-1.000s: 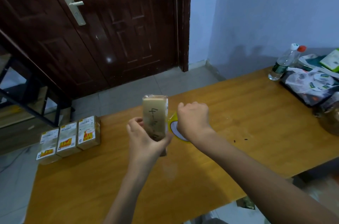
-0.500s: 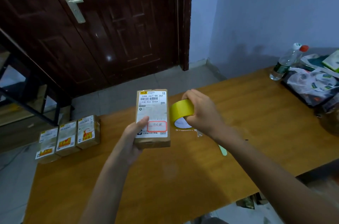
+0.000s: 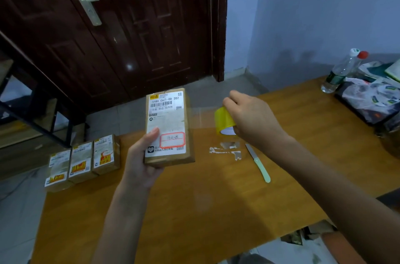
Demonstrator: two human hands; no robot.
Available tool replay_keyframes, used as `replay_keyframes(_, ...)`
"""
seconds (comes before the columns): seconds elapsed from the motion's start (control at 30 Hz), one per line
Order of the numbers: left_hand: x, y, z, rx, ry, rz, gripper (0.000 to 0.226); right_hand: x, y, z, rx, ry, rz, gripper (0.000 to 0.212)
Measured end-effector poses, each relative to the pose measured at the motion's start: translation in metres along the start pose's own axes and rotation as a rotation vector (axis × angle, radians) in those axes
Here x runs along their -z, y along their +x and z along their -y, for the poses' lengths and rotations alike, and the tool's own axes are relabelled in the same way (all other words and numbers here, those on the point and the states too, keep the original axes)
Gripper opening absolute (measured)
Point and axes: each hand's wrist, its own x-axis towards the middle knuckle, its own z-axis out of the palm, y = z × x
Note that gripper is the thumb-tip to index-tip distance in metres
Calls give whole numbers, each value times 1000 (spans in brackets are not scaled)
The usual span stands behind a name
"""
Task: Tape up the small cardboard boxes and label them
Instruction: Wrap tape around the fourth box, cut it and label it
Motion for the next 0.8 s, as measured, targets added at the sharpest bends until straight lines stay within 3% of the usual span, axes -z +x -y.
replay_keyframes(0.1,0,-3,1,8,3,-14,37,-6,-2,0,-16,-87,46,33)
replay_keyframes(0.37,-3,-5,9,-24,-109,-67,32,-19,1,23,-57,-6,-4,35)
replay_keyframes(0.57,-12,-3,10,-18,-143,-1,48,-21,4,35,-67,15,-14,37)
replay_keyframes(0.8,-13,-1,14,100,-156,65,45,-23,1,44,-66,-6,-4,26)
